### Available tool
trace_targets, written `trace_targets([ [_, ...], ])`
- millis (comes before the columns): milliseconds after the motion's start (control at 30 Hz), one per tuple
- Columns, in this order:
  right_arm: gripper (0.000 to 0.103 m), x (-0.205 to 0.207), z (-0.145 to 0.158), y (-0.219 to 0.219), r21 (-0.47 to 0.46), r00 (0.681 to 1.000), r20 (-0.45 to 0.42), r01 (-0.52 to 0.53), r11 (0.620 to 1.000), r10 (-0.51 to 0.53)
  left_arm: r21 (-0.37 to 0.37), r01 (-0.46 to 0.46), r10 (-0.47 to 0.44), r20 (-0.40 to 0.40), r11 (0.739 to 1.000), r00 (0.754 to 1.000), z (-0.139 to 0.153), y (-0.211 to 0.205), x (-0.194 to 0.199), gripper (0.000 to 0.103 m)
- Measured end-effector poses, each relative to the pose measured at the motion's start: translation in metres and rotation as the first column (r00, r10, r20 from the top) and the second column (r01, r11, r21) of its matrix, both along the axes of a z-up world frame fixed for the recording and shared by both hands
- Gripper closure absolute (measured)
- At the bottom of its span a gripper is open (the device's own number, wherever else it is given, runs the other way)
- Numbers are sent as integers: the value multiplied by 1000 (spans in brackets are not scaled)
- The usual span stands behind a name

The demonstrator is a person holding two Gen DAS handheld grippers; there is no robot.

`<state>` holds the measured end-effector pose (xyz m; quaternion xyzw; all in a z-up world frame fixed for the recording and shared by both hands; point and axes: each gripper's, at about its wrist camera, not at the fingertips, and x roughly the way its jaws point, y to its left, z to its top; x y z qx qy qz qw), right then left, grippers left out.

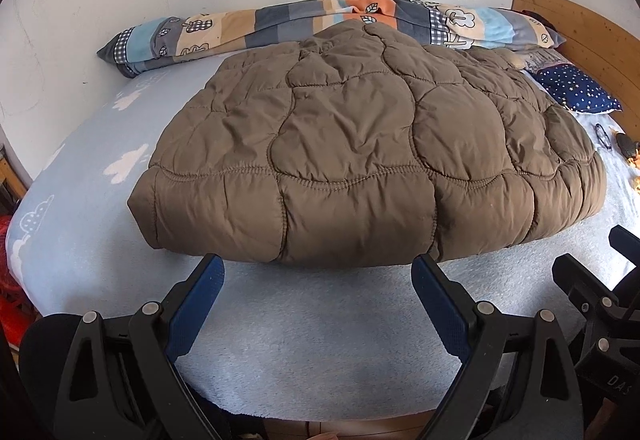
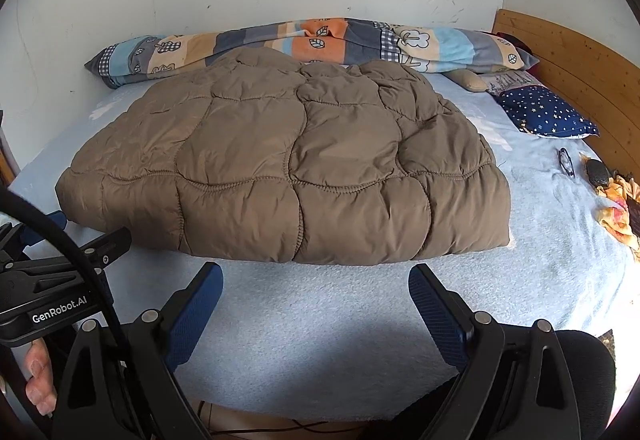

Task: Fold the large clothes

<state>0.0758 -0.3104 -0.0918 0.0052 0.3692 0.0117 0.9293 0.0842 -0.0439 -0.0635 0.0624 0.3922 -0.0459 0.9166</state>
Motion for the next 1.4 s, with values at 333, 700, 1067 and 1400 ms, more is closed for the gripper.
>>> trace_targets([
  [333,7,-1,1,-4,1,1000,0,3,1000,-3,6,-7,7,-8,1000,1000,1,1,1,9],
  [700,7,-2,2,-13,17,1000,-3,27,999,-27,199,12,-12,-1,980,1000,16,-20,8,9],
  [1067,7,-4,3,-22,25,999,5,48,999,-48,207,15,-33,82,978,996,32,-20,-3,9],
  [1400,7,-4,2,-23,11,998,1,57,998,-57,213,23,-44,95,977,995,35,-21,-7,9],
])
